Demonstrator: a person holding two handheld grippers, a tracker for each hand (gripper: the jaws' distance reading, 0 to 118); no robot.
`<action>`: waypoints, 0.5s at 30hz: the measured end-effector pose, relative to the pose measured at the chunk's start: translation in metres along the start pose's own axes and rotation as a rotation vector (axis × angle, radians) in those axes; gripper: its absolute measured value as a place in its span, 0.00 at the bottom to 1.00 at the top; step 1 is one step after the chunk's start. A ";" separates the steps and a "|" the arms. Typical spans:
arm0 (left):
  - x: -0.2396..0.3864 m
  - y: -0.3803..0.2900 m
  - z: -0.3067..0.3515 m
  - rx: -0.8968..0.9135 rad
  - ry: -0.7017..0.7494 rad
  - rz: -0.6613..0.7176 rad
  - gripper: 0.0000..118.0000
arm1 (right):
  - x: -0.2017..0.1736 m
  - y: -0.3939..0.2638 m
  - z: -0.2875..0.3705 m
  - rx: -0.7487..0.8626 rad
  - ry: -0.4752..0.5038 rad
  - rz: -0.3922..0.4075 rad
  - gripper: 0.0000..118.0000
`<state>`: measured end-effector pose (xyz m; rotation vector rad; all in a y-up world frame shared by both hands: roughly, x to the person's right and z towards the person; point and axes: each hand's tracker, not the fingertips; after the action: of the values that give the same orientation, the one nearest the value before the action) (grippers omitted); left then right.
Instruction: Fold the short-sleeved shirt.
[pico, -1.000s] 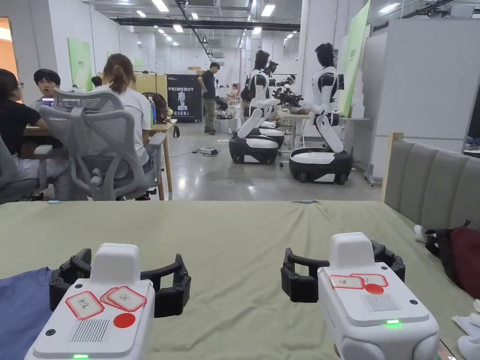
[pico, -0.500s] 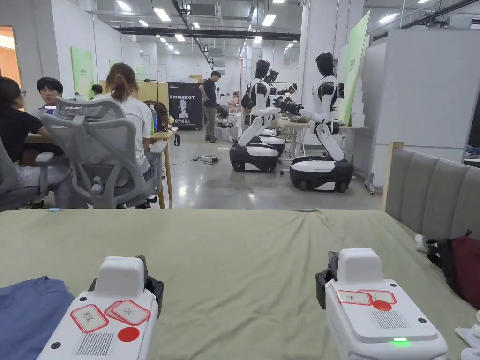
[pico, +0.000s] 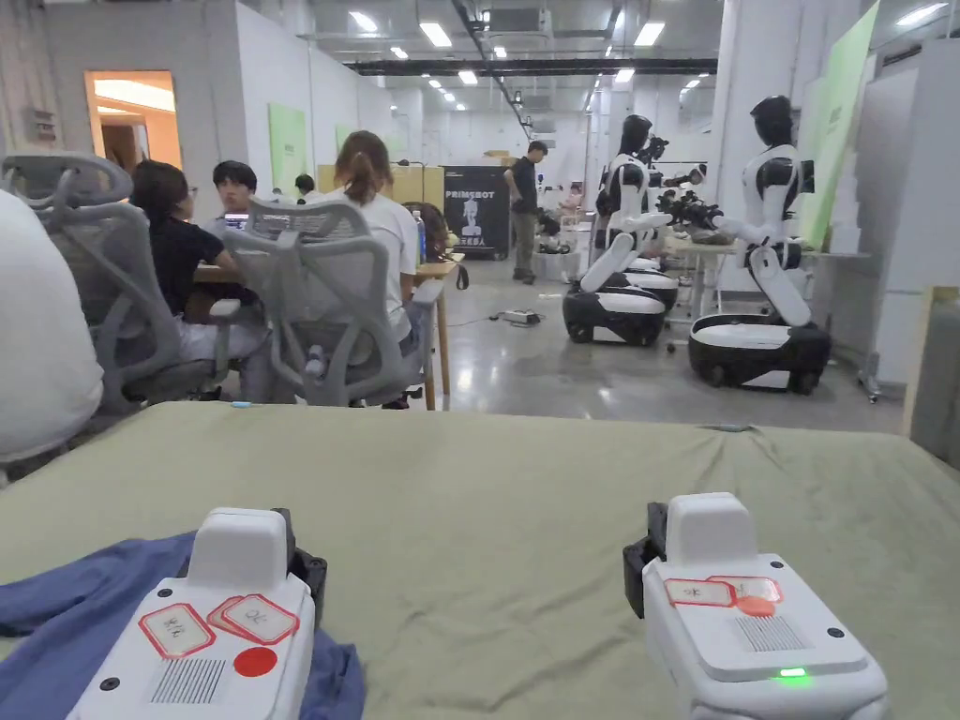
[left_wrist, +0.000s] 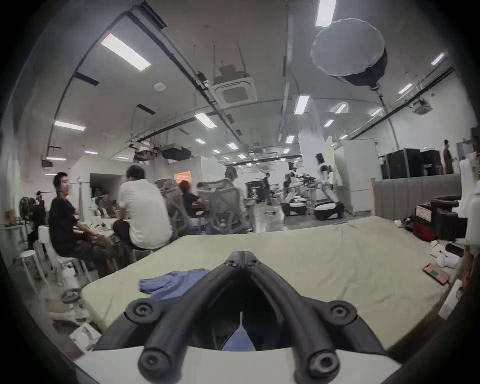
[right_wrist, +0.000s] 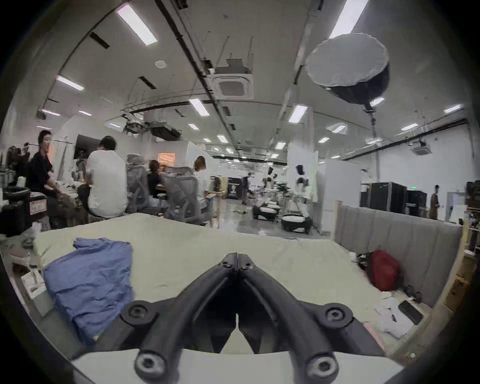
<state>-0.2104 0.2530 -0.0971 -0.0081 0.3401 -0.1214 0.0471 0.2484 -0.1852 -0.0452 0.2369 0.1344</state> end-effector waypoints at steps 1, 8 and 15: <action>-0.016 -0.001 0.003 -0.004 0.037 -0.001 0.00 | -0.020 0.002 -0.004 0.002 0.044 0.006 0.00; -0.116 -0.014 0.025 -0.055 0.284 -0.008 0.00 | -0.139 0.008 -0.014 0.003 0.323 0.002 0.00; -0.151 -0.035 0.024 -0.116 0.340 0.015 0.00 | -0.184 0.006 -0.021 -0.006 0.392 0.020 0.00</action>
<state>-0.3475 0.2363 -0.0235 -0.1003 0.6868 -0.0880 -0.1355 0.2297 -0.1626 -0.0755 0.6279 0.1456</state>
